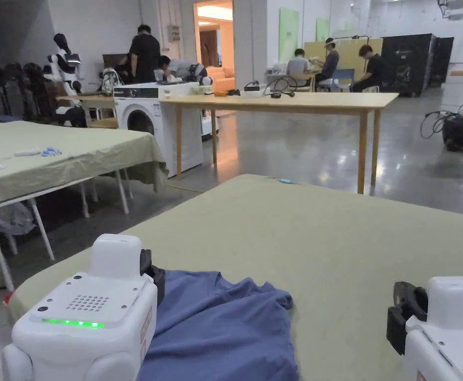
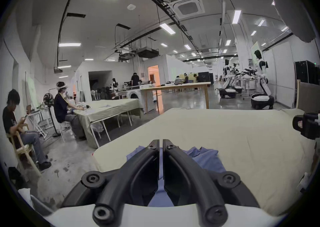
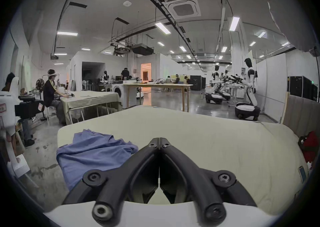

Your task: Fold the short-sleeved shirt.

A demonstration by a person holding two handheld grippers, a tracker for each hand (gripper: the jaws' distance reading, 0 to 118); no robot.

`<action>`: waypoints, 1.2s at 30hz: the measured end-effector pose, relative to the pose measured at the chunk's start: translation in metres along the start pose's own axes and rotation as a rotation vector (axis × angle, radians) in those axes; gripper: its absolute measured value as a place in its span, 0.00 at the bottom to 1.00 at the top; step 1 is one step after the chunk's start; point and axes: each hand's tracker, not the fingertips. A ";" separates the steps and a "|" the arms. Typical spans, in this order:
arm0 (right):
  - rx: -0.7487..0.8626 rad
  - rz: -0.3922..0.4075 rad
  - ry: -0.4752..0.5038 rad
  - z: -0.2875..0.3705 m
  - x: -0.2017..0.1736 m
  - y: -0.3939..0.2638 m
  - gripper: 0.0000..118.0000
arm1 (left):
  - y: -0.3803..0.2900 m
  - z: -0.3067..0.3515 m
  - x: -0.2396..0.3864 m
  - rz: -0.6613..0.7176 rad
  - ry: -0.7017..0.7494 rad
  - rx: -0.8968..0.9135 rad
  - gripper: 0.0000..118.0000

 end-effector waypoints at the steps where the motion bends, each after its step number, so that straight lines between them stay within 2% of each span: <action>1: -0.002 0.004 -0.001 -0.003 -0.002 -0.001 0.01 | -0.002 -0.003 -0.001 0.008 -0.004 -0.004 0.01; 8: -0.025 0.018 0.007 -0.016 -0.010 -0.007 0.01 | -0.017 -0.042 0.000 0.024 -0.045 -0.100 0.01; 12: -0.064 0.031 0.011 -0.021 -0.011 -0.020 0.01 | -0.038 -0.079 0.008 0.020 -0.107 -0.220 0.01; 18: -0.144 0.036 0.017 -0.029 -0.012 -0.048 0.01 | -0.070 -0.143 0.027 0.065 -0.276 -0.452 0.01; 21: -0.181 0.050 0.018 -0.033 -0.013 -0.061 0.01 | -0.084 -0.169 0.036 0.033 -0.313 -0.544 0.04; 22: -0.195 0.050 0.019 -0.034 -0.014 -0.065 0.01 | -0.087 -0.176 0.038 0.027 -0.314 -0.567 0.10; 23: -0.207 0.047 0.020 -0.035 -0.013 -0.069 0.01 | -0.090 -0.183 0.039 0.031 -0.321 -0.603 0.33; 24: -0.216 0.044 0.021 -0.036 -0.013 -0.072 0.01 | -0.094 -0.189 0.041 0.027 -0.327 -0.639 0.65; 25: -0.226 0.044 0.022 -0.037 -0.013 -0.075 0.01 | -0.098 -0.194 0.041 0.041 -0.334 -0.676 0.91; 26: -0.233 0.044 0.022 -0.037 -0.013 -0.077 0.01 | -0.098 -0.195 0.042 0.044 -0.333 -0.639 1.00; 31: -0.263 0.038 0.018 -0.037 -0.011 -0.085 0.01 | -0.112 -0.213 0.051 -0.001 -0.330 -0.790 0.99; 33: -0.271 0.038 0.013 -0.035 -0.009 -0.086 0.01 | -0.119 -0.216 0.057 -0.034 -0.356 -0.789 0.99; 36: -0.281 0.039 0.005 -0.031 -0.006 -0.089 0.01 | -0.131 -0.215 0.074 -0.191 -0.350 -0.838 0.99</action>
